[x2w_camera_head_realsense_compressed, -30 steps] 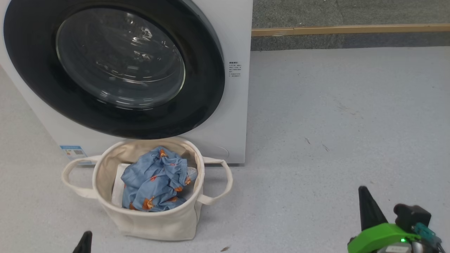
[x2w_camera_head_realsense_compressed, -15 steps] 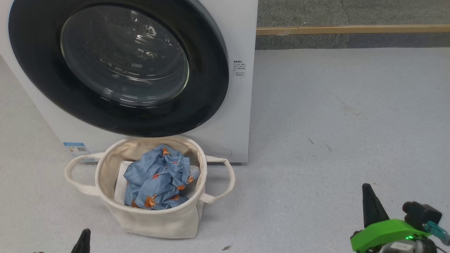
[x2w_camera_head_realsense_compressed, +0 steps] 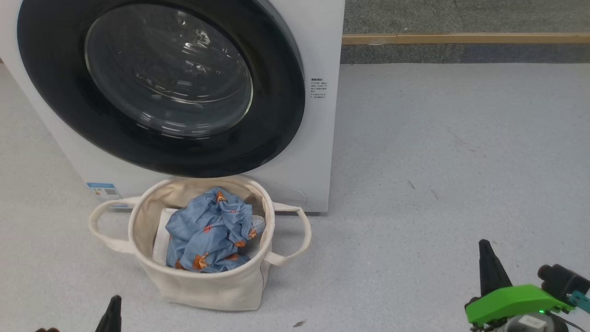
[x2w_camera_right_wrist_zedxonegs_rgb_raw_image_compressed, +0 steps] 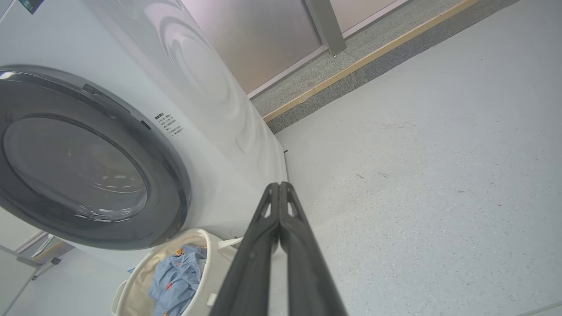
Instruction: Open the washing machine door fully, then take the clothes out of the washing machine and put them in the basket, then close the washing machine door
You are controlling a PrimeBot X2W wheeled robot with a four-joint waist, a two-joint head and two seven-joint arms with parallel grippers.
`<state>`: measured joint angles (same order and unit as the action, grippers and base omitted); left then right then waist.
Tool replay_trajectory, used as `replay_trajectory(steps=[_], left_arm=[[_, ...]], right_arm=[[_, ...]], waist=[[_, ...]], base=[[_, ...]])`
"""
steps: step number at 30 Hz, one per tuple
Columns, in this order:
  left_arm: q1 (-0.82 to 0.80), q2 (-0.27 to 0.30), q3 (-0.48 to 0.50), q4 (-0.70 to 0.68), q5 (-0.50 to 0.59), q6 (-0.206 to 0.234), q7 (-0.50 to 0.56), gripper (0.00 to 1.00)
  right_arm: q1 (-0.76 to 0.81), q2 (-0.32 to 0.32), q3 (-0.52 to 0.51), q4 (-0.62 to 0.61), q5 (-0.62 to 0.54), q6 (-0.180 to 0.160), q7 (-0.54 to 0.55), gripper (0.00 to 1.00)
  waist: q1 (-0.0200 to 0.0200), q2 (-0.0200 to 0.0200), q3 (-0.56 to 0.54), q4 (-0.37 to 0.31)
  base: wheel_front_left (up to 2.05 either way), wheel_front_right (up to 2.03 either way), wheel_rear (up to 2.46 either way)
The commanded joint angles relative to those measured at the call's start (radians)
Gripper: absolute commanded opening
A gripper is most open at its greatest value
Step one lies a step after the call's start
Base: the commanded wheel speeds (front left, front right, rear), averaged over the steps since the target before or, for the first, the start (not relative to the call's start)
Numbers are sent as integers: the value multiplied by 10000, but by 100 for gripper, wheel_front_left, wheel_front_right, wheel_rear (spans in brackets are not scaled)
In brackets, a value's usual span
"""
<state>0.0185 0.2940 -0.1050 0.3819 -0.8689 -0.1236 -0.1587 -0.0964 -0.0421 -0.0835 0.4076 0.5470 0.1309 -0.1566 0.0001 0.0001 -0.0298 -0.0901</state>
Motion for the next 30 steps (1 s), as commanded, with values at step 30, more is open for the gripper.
replay_trajectory(steps=[30], left_arm=[[-737, -654, 886, -658, -2368, -34, 879, 0]], right_arm=[[-303, -63, -97, -771, 3404, -1, 854, 0]], waist=[[-1, -1, 103, 281]], base=[[0, 0, 0]])
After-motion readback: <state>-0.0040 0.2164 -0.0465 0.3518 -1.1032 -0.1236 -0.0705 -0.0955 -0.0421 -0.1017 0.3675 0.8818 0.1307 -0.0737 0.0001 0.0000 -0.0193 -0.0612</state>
